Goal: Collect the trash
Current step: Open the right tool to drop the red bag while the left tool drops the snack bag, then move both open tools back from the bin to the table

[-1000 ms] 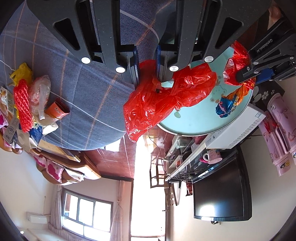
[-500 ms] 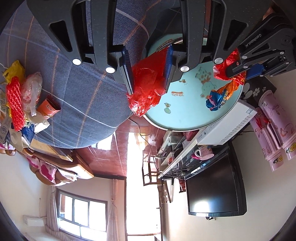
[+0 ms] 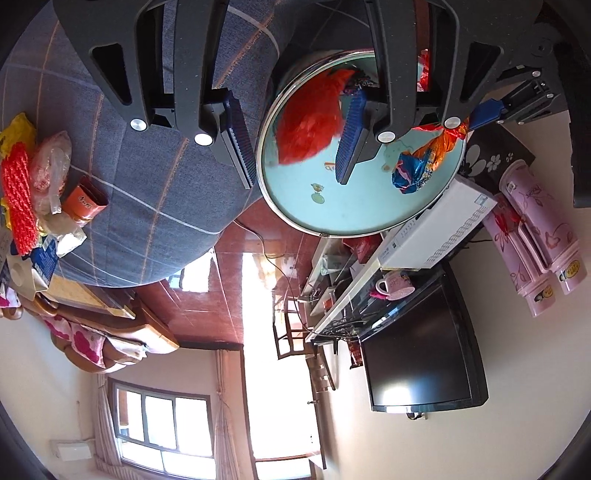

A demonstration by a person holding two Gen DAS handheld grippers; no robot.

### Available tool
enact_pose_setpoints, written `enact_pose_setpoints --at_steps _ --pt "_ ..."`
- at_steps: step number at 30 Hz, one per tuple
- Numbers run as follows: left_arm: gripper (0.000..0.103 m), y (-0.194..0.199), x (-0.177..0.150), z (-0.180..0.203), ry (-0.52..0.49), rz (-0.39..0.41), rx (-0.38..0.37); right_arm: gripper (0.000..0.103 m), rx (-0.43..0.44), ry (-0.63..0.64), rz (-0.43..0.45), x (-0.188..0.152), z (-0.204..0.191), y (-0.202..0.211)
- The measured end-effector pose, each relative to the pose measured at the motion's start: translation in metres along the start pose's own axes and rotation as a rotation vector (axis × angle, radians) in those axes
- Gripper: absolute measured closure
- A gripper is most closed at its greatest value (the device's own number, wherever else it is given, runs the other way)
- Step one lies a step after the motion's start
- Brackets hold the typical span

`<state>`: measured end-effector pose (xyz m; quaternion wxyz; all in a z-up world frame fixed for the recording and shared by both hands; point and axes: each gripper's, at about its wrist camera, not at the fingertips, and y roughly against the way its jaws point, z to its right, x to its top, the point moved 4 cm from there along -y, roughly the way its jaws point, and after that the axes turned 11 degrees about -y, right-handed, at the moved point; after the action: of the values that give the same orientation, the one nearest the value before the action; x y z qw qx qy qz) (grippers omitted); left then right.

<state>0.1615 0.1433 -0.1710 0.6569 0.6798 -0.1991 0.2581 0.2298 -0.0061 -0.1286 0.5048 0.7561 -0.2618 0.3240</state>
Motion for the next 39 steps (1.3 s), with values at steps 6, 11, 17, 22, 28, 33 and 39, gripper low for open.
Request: enact_pose_setpoints --at_steps 6,11,17,22,28,33,39 --pt "0.066 0.000 0.000 0.002 -0.011 0.002 0.004 0.058 -0.036 -0.032 0.033 -0.004 0.013 0.016" --pt "0.053 0.001 0.000 0.006 -0.022 0.002 0.021 0.058 -0.062 -0.029 0.073 -0.010 0.022 0.038" --pt "0.024 0.014 0.004 0.013 -0.043 0.039 0.049 0.058 -0.095 -0.082 0.090 -0.016 0.046 0.061" --pt "0.017 0.029 0.009 0.021 -0.072 0.082 0.092 0.058 -0.135 -0.139 0.107 -0.021 0.070 0.076" --pt "0.007 0.049 0.015 0.037 -0.113 0.132 0.136 0.058 -0.178 -0.212 0.134 -0.023 0.101 0.097" --pt "0.007 0.057 0.014 0.058 -0.143 0.140 0.095 0.058 -0.225 -0.265 0.156 -0.026 0.129 0.117" --pt "0.007 0.061 0.008 0.092 -0.196 0.132 0.028 0.058 -0.288 -0.335 0.167 -0.035 0.167 0.138"
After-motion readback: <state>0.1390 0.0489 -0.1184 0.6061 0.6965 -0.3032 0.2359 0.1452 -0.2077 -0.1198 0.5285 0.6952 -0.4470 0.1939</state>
